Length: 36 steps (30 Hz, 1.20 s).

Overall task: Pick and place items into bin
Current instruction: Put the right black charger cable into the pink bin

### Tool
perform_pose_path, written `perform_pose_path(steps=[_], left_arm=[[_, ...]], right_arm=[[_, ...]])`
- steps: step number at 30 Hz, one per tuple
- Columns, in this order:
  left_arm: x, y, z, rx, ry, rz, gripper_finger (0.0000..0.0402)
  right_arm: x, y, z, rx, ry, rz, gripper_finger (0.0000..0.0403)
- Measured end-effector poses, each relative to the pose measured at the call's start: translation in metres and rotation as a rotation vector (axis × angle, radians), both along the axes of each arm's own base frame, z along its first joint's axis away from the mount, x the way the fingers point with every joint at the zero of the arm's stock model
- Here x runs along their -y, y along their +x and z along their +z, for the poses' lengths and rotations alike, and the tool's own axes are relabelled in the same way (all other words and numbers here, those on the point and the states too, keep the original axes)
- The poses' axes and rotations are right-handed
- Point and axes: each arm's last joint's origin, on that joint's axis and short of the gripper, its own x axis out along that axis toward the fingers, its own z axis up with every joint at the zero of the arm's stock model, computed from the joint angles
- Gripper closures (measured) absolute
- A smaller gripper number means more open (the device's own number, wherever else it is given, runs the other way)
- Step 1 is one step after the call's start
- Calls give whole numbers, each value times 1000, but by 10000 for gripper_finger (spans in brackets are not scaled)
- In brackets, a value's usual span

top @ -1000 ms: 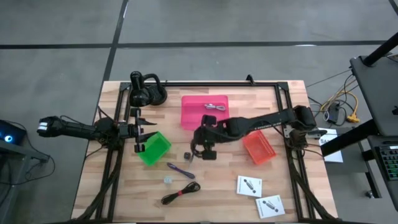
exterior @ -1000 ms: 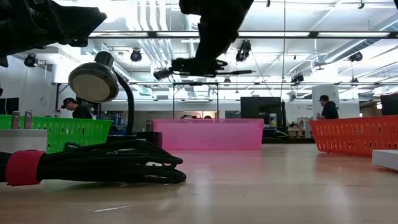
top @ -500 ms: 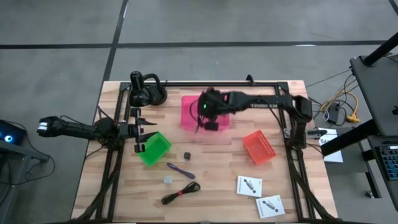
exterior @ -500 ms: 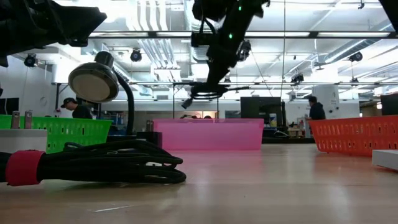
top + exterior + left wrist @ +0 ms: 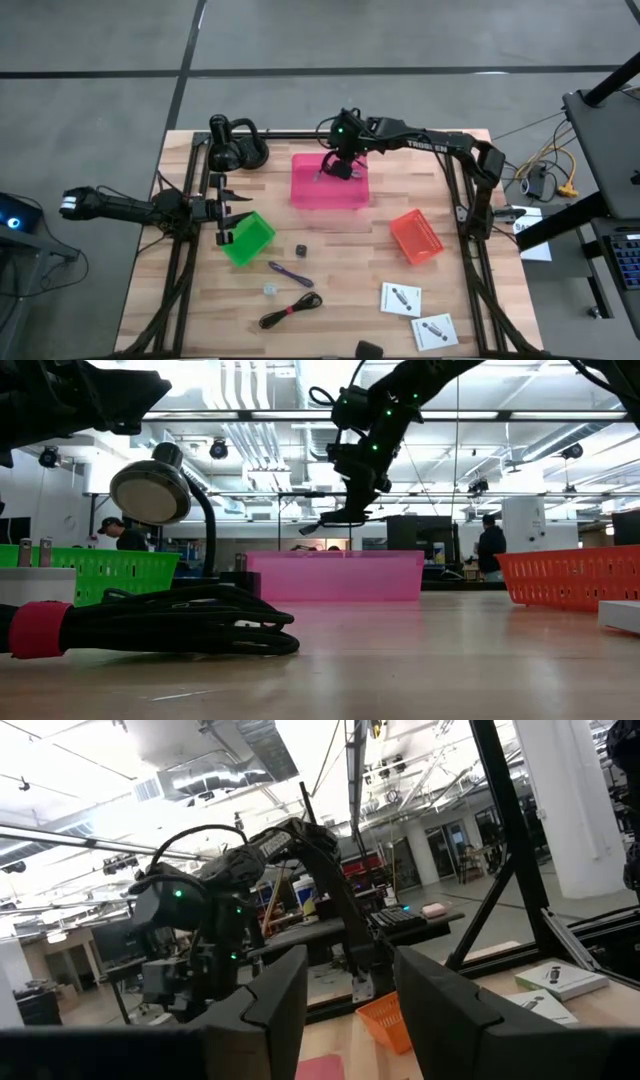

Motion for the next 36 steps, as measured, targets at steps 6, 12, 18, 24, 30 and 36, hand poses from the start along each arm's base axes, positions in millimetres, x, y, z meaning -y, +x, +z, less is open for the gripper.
perform_pose_path(steps=[6, 12, 18, 24, 30, 36], left_arm=[[0, 0, 0, 0, -1, 0, 265], [0, 0, 0, -1, -1, 0, 265], [0, 0, 0, -4, 0, 0, 265], [0, 0, 0, -5, 0, 0, 265], [0, 0, 0, -5, 0, 0, 265], [0, 0, 0, -5, 0, 0, 265]], right_arm=[[5, -2, -11, -2, -38, 49, 376], [18, -11, -29, 16, -5, 35, 376], [27, -19, -43, 46, 17, 23, 376], [28, -21, -57, 103, 21, 17, 376], [27, -22, -63, 120, 25, 4, 376], [32, -16, -74, 149, 34, -31, 376]])
